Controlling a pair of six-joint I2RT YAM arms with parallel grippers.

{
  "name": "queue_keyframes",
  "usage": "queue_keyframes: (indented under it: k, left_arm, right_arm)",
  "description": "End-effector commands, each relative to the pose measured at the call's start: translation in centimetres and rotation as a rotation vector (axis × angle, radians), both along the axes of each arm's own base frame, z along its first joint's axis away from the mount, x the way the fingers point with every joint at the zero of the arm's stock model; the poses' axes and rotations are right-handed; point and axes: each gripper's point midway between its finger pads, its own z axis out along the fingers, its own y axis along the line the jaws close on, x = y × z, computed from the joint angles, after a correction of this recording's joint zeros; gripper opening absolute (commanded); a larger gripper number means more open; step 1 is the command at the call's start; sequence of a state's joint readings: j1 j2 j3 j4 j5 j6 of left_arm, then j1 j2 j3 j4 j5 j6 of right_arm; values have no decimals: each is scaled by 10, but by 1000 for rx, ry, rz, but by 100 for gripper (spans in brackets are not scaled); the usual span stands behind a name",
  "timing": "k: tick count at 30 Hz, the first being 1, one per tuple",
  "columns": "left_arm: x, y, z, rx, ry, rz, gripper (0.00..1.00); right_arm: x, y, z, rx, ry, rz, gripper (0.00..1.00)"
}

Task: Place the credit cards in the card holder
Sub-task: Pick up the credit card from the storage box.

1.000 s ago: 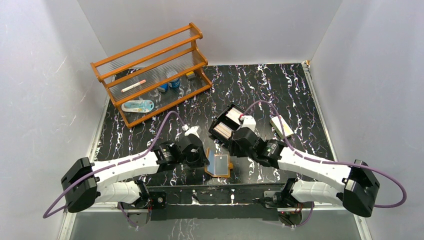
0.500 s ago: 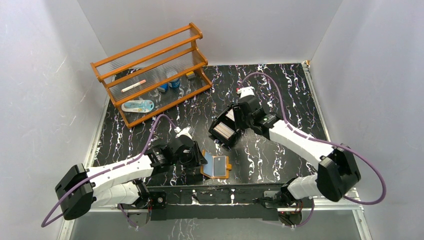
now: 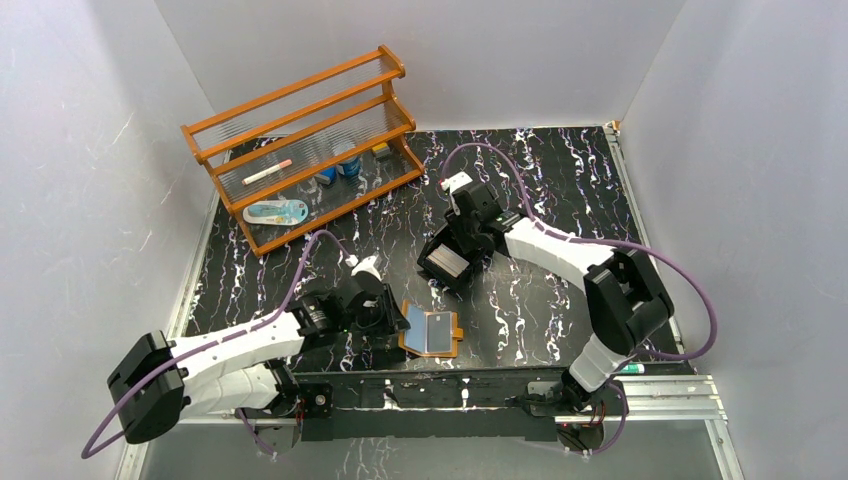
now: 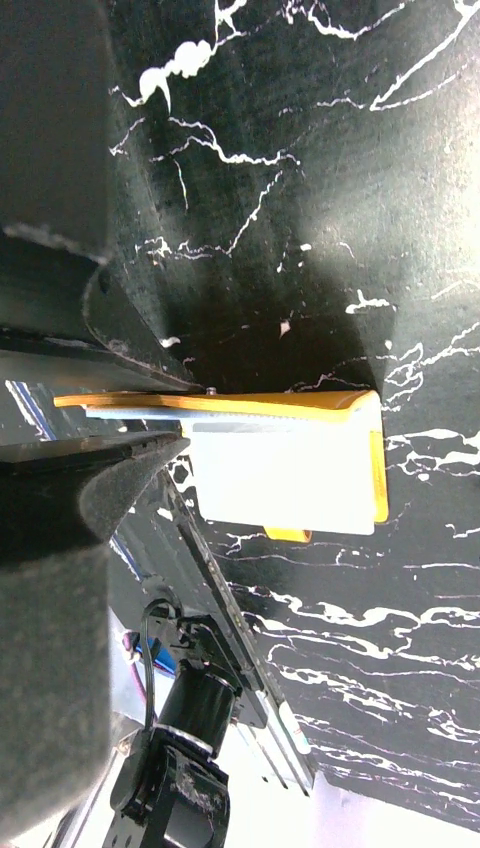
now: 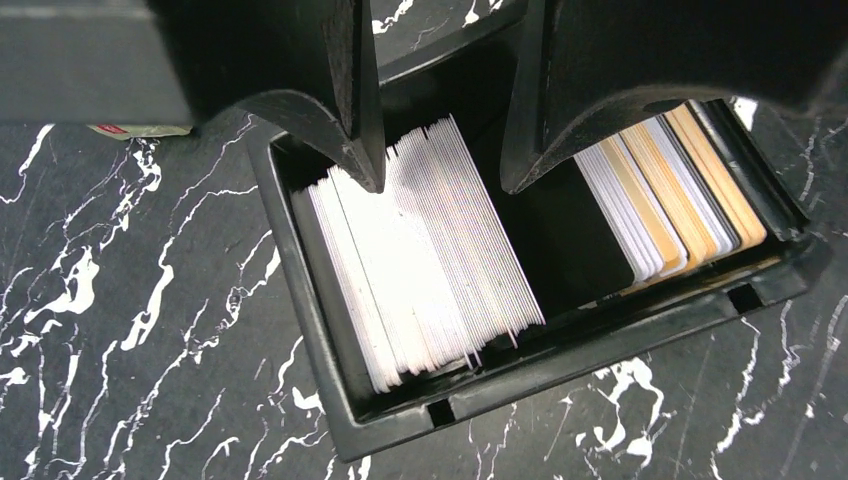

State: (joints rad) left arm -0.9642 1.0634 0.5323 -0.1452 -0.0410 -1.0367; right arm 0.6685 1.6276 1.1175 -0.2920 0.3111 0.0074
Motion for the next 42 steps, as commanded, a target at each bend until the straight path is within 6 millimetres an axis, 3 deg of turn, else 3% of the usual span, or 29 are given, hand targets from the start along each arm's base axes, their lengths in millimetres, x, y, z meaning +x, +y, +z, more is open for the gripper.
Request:
queue_keyframes:
  k: [1, 8, 13, 18, 26, 33, 42]
  left_arm:
    - [-3, 11, -6, 12, -7, 7, 19]
    - [-3, 10, -8, 10, -1, 5, 19]
    - [-3, 10, -8, 11, -1, 3, 19]
    - [-3, 9, -8, 11, -3, 2, 19]
    - [-2, 9, -7, 14, -4, 2, 19]
    - [-2, 10, -8, 19, -1, 2, 19]
    - [-2, 9, -7, 18, -3, 1, 19]
  right_arm:
    - [18, 11, 11, -14, -53, 62, 55]
    - [19, 15, -5, -25, -36, 88, 55]
    - [25, 7, -13, -81, -46, 58, 52]
    - [33, -6, -9, -136, -91, 1, 44]
    - [32, -1, 12, -74, -126, 1, 34]
    - [32, -3, 14, -74, -133, -4, 22]
    - [32, -3, 22, -68, -139, -10, 17]
